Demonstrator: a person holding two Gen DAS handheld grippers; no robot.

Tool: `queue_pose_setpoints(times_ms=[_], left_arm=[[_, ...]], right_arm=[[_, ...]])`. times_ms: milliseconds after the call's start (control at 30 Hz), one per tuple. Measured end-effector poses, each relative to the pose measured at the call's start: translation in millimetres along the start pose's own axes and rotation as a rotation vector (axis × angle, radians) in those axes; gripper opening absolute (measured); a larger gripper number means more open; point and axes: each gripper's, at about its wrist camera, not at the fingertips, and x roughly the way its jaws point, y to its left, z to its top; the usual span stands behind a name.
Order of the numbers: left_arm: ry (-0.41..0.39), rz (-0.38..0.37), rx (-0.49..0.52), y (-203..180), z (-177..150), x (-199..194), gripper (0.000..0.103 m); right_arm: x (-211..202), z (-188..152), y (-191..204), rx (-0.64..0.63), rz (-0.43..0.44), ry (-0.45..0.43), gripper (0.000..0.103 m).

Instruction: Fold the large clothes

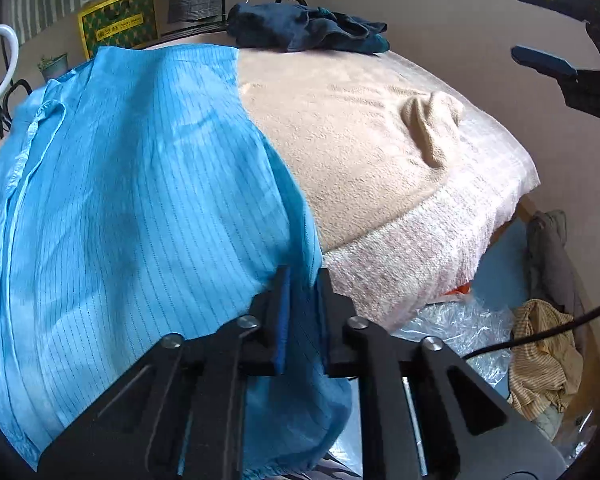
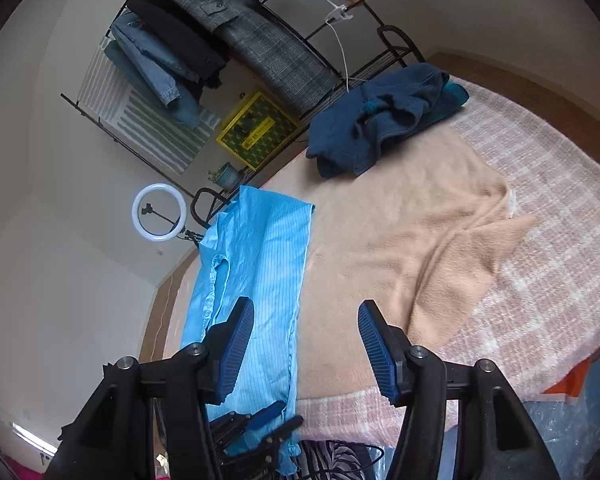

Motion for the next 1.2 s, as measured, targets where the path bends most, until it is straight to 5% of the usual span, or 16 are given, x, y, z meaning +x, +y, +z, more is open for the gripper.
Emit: queue_pose_setpoints(times_ms=[100,233,567,600,733,800,1000,1200], left_arm=[[0.062,-0.168,-0.188,37.8,9.8,-0.3,0.0],[0.034,-0.345,-0.413,80.6,13.7,-36.0,0.0],[-0.027,-0.416,-0.448,89.8,21.3,-60.0,0.0],[-0.032,-0.418,-0.448,93.7,19.9,-63.2,0.0],[-0.048,-0.453,-0.486,109.0,13.3,-68.8,0.0],[-0.056,-0.471,-0.514,117.3,11.4,-69.9,0.0],[-0.089,-0.534,-0.59,142.7,-1.1,-85.2,0.0],[-0.134,-0.507,-0.696,193.7,-39.7,-112.5,0.0]], right_arm=[[-1.6,-0.5,3.8,-0.007,0.006,-0.007,0.06],[32.6,-5.3,9.3,-0.01,0.028,0.025,0.066],[223.1,1.1,18.9,0.143,0.118,0.208,0.065],[239.6,2.9,22.0,0.148,0.112,0.225,0.063],[273.0,10.7,43.6,0.126,0.059,0.25,0.012],[273.1,16.4,66.0,0.06,-0.007,0.236,0.002],[266.4,20.7,153.2,-0.237,-0.155,0.217,0.0],[296.9,-10.7,236.2,-0.458,-0.182,0.263,0.0]])
